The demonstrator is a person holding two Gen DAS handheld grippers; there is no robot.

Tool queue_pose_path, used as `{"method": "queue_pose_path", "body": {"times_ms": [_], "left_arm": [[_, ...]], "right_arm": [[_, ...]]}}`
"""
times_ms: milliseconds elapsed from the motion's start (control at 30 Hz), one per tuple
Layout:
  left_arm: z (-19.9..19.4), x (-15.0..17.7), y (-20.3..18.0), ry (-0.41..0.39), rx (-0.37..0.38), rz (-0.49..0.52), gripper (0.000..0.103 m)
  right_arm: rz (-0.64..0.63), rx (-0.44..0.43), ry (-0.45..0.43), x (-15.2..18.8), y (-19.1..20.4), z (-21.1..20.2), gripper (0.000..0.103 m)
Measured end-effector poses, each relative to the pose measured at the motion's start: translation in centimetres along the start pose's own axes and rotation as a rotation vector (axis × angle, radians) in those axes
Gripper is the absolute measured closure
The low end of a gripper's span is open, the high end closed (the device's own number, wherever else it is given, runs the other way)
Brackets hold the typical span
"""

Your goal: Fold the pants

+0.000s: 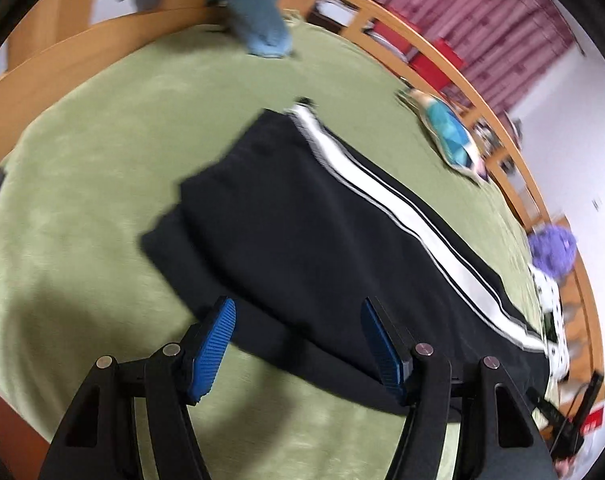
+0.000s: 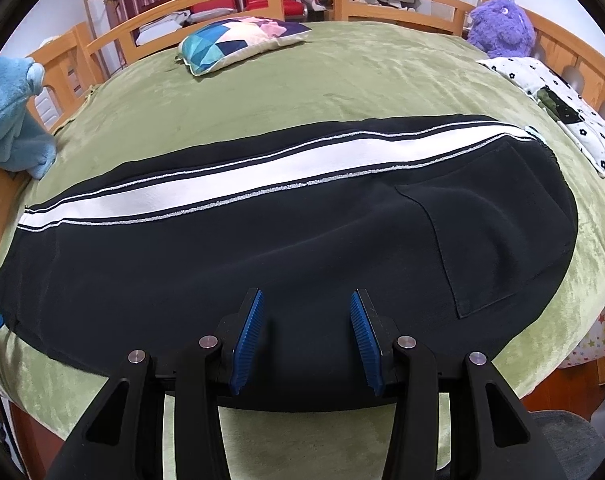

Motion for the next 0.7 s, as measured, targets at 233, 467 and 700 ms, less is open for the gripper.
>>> {"method": "queue_pose_path", "body": {"times_ms": [233,467,700], "left_arm": [[1.8,-1.7,1.2,-0.003,-0.069,-0.025,0.044],[3.3,-3.1,2.7,-0.011,-0.072,-0.127,0.08],[-1.8,-2.6,2.4,-0.082,-0.022,-0.093,0.099]], "right_arm": [[-0.011,0.022,0.002,0.5,0.2,-0.1,0.058],[0.017,0.028,0.014,0.3,-0.5,0.0,0.058],[-0.002,0.026,0.013,-0.1,0.1,0.2,0.058]]}}
Point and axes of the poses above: each gripper's, at about its wrist camera, not at the fingertips, and z roughly the way its jaws point, y to its left, x to its underside, the point moved 6 cm from there along z, roughly the way its jaws point, and after that the axes turned 15 degrees about y, right-handed, at the moved point
